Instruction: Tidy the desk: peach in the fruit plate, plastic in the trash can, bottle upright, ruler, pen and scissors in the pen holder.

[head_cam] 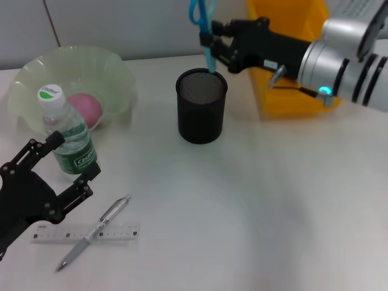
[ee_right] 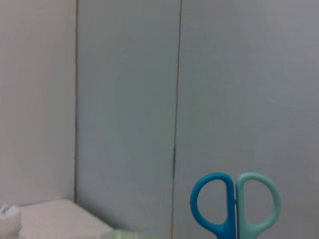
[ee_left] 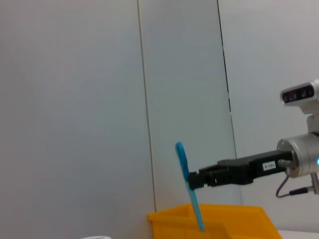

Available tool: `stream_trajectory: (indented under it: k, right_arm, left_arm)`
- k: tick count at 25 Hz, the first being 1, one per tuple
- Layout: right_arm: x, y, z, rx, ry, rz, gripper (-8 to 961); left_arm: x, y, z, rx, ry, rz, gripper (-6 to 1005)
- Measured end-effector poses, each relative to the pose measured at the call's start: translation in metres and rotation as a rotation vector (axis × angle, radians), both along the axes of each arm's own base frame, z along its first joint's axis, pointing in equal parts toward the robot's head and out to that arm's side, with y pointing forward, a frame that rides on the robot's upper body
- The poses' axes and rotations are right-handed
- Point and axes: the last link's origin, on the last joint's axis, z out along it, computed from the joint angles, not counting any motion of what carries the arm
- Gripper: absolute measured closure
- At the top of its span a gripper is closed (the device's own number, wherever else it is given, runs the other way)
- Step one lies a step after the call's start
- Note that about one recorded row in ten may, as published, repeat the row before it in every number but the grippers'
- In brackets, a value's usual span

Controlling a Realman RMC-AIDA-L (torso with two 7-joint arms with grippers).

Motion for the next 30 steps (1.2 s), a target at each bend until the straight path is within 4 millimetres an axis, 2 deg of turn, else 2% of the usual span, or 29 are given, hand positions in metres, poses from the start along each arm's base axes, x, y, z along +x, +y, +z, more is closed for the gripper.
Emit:
stream_trajectory:
  k: [10, 20, 25, 30]
  right_arm:
    - [0.01, 0.003, -0.021, -0.022, -0.042, -0.041, 715]
    - [0.011, 0.002, -0.024, -0.016, -0.039, -0.042, 707]
    - [0.013, 0.0, -0.023, -0.016, -0.025, -0.05, 471]
    - [0.014, -0.006, -0.018, -0.023, 0.005, -0.036, 343]
  left_arm:
    - [-0.001, -0.001, -0.001, 0.0, 0.003, 0.001, 212]
    - [0.0, -0.001, -0.001, 0.0, 0.004, 0.0, 212]
    - [-0.002, -0.003, 0.0, 0.0, 0.005, 0.005, 212]
    - [-0.003, -0.004, 0.0, 0.0, 0.005, 0.007, 212]
